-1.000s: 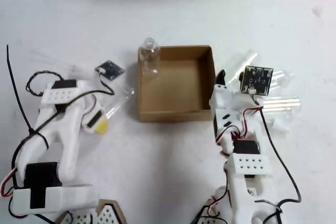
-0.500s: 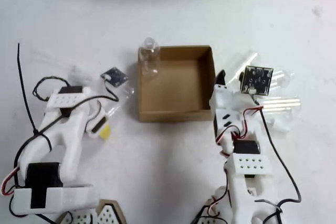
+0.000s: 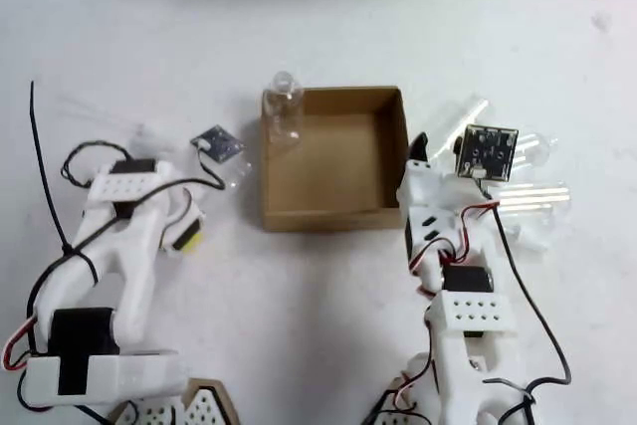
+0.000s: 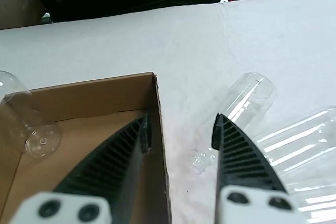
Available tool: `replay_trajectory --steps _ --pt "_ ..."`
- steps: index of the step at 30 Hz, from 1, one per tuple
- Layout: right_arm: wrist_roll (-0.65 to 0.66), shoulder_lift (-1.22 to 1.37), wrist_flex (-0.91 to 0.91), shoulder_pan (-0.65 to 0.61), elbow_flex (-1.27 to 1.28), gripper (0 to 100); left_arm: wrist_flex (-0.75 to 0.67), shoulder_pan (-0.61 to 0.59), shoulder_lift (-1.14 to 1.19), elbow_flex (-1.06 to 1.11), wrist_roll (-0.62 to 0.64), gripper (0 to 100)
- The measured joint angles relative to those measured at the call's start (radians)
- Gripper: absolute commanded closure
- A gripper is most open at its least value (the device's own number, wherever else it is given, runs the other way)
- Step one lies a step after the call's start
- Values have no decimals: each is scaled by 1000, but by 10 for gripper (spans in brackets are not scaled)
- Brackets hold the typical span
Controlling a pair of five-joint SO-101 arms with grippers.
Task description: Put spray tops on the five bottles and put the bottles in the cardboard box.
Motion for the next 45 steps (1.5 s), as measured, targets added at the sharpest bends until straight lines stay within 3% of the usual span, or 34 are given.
replay_trajectory --steps 8,13,15,22,28,33,37,40,45 --pt "0 0 0 0 0 830 460 5 0 -333 0 979" --pt "0 2 0 -25 0 981 568 5 0 -437 0 980" --pt "17 2 0 -63 0 974 582 5 -12 -450 0 980" --pt "264 -18 0 -109 5 981 589 5 -253 -446 0 980" --pt "275 -244 81 -114 64 982 525 97 -502 -272 0 980" --pt "275 -609 339 -176 74 982 476 249 -557 -152 -3 980" --pt "285 -907 585 -313 74 982 453 336 -560 -152 43 980" --pt "287 -855 609 -399 72 982 446 393 -560 -152 55 980" --pt "287 -815 598 -410 74 982 446 470 -560 -144 64 980"
